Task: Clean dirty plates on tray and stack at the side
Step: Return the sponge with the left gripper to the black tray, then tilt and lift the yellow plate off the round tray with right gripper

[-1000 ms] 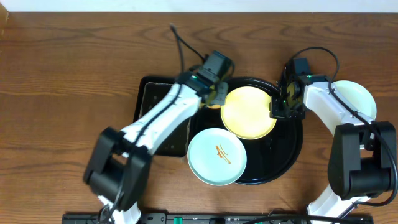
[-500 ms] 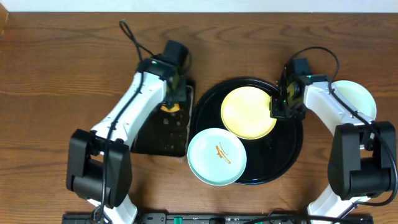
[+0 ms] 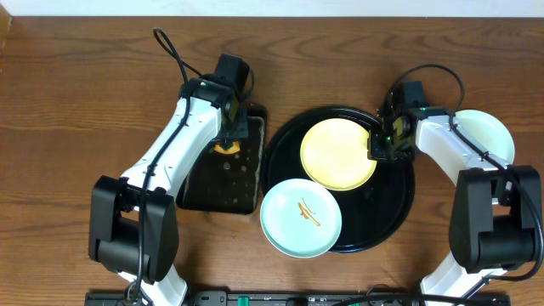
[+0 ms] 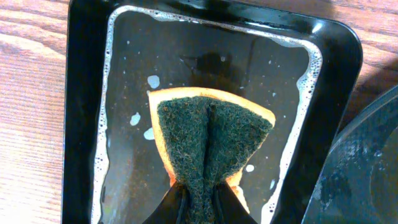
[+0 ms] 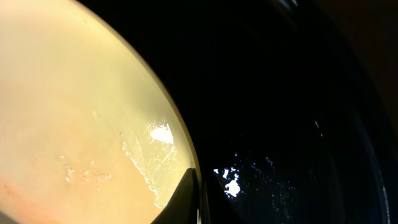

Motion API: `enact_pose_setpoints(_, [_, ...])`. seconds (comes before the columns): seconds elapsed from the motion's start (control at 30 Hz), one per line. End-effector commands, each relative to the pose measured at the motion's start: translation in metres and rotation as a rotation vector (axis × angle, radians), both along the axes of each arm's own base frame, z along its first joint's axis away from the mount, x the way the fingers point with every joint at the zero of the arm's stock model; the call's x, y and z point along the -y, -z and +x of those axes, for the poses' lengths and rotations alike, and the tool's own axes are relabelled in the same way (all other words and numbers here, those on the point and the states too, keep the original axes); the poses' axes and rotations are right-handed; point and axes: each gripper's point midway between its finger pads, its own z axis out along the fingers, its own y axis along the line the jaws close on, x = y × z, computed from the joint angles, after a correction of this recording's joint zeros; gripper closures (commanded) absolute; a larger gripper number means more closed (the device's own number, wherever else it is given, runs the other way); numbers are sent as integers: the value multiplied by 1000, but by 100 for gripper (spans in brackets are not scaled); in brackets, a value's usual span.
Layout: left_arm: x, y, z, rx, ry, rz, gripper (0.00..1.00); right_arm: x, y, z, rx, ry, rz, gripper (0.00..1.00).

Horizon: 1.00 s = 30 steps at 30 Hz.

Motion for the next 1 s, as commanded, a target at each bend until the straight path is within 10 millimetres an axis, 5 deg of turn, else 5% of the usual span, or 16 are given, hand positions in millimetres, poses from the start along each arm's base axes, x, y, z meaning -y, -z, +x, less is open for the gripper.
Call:
enact_pose_setpoints(0.0, [-4, 0, -3, -3, 2, 19, 87, 4, -10, 6, 39, 12, 31, 99])
enact_pose_setpoints(0.27, [-4, 0, -3, -3, 2, 18, 87, -9, -31, 13, 76, 28, 251, 99])
enact_pose_setpoints(0.63, [-4, 0, -3, -3, 2, 18, 87, -1, -49, 26, 159, 16, 329, 99])
enact_pose_setpoints(0.97, [-4, 0, -3, -3, 2, 19, 87, 33, -103, 36, 368, -36, 95, 99])
